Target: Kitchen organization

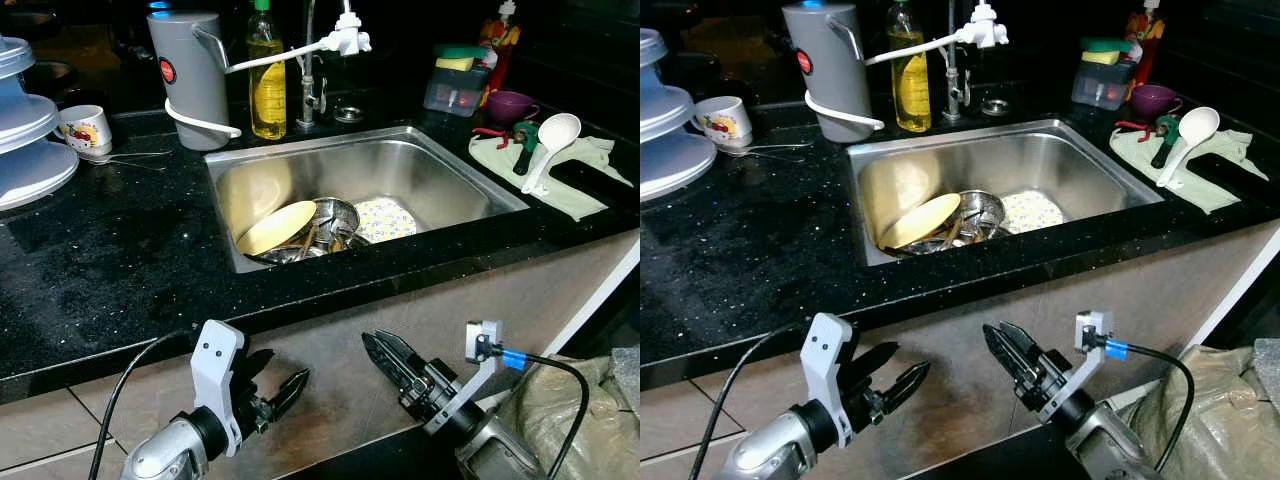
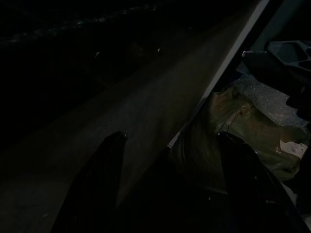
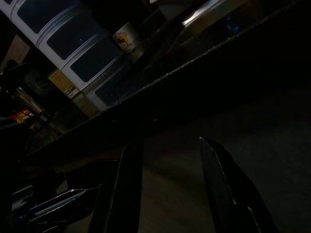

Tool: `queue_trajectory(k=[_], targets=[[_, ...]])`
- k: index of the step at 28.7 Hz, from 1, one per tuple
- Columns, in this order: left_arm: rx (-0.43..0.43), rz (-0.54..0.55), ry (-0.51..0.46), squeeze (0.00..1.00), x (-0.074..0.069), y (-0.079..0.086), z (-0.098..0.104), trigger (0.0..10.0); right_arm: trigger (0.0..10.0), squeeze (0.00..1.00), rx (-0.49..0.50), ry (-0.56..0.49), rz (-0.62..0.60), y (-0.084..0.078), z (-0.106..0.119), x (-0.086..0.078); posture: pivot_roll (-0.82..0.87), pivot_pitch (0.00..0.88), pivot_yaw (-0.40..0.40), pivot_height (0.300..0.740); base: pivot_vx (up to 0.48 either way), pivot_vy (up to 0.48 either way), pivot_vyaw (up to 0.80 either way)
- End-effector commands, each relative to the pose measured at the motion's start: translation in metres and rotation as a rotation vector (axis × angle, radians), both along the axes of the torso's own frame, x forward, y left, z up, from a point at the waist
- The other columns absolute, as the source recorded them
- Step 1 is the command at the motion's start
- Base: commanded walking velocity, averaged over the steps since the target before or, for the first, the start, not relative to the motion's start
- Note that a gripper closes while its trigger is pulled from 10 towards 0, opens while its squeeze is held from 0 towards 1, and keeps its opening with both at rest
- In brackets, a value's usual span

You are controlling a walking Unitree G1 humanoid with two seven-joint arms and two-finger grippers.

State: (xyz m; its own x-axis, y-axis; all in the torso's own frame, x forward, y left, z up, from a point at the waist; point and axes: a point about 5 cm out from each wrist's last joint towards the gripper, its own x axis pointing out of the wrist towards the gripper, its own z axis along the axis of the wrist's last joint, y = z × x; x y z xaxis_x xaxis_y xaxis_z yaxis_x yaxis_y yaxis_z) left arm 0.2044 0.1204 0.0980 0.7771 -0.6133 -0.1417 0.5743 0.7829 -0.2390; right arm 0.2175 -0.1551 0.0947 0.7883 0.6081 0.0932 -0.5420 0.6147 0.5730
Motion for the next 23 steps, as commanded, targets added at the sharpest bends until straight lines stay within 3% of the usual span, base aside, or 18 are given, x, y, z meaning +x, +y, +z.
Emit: queue_trajectory(k=[1, 23], targets=[[-0.004, 0.001, 0.020, 0.00, 0.0009, 0.0016, -0.0033, 10.0, 10.0, 0.00, 0.007, 0.007, 0.011, 0.0023, -0.0024, -0.0002, -0.09, 0.000, -0.010, 0.740, 0.000, 0.000, 0.00], [-0.008, 0.011, 0.008, 0.00, 0.0022, 0.0032, 0.0012, 10.0, 10.0, 0.00, 0.012, 0.000, -0.001, 0.0021, 0.0005, 0.0006, -0.09, 0.000, -0.011, 0.740, 0.000, 0.000, 0.00]])
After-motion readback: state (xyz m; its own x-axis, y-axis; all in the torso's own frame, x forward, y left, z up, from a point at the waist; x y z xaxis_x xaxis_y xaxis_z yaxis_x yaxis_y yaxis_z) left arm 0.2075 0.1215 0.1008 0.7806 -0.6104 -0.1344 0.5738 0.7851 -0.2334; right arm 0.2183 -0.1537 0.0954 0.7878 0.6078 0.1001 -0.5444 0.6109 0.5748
